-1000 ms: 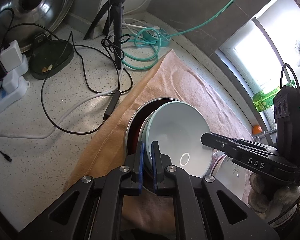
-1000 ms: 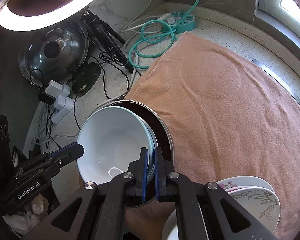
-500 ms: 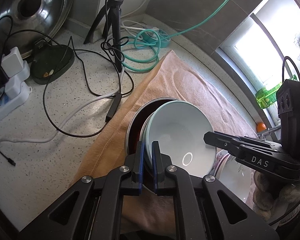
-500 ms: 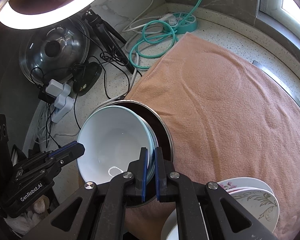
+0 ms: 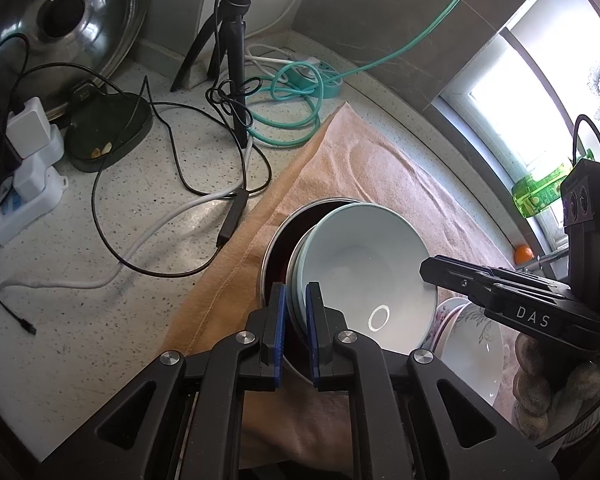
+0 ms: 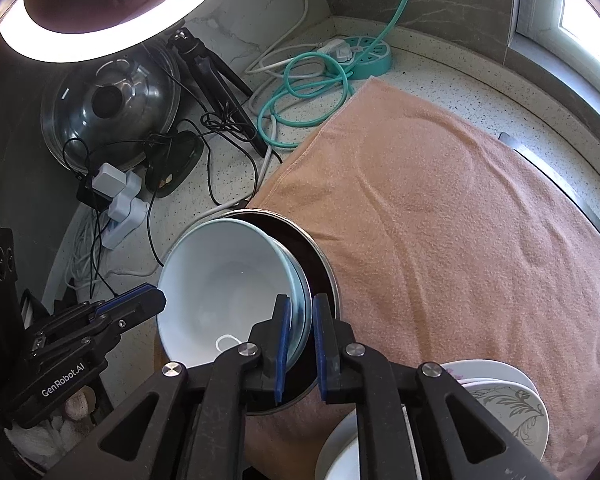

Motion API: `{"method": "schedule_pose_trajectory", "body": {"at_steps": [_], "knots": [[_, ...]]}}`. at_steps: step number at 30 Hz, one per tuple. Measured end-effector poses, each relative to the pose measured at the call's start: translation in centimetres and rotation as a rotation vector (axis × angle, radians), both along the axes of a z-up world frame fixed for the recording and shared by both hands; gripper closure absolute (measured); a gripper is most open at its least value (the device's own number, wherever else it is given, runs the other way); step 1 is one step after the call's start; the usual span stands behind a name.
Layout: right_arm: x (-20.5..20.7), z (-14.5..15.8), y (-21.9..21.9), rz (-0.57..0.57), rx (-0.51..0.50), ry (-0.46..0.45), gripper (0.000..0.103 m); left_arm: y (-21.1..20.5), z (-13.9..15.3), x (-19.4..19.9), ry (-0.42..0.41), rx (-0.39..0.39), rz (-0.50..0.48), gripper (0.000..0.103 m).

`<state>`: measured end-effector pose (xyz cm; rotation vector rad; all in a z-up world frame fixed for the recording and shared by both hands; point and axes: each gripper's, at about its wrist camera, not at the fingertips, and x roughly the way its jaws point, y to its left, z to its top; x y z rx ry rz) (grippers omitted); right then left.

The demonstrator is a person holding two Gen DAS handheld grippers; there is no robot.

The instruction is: Organize plates and bowls

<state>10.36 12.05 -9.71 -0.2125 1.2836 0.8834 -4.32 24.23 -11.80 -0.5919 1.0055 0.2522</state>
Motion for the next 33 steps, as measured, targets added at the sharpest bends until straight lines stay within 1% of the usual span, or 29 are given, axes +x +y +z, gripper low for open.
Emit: {"method": "schedule_pose_trajectory", "body": {"at_steps": [9, 15, 21, 29, 33], "knots": [[0.4, 1.0, -1.2, -0.035, 0.045, -0.002, 0.09, 1.0, 0.8, -1.2, -0.024, 0.005, 0.018, 0.094], [1.2, 1.2, -2.5, -0.08, 0.077, 0.02, 0.09, 2.2, 0.8, -2.6, -0.04, -0.024, 0.048, 0.094], [1.6, 0.3, -3.6, -0.107, 0.077, 0.052, 0.09, 2.8, -0.1, -3.1, -0.027, -0.047, 0.06, 0.094], [1.7, -1.1, -4.0, -0.118, 0.066, 0.091, 0.09, 2.4, -1.2, -2.5, -0.014, -0.074, 0.043, 0.094], [1.7, -1.5, -3.9, -0.117, 0.064, 0.111, 0.09, 2.1, -1.4, -2.0, -0.012, -0.063, 0.027, 0.094]]}}
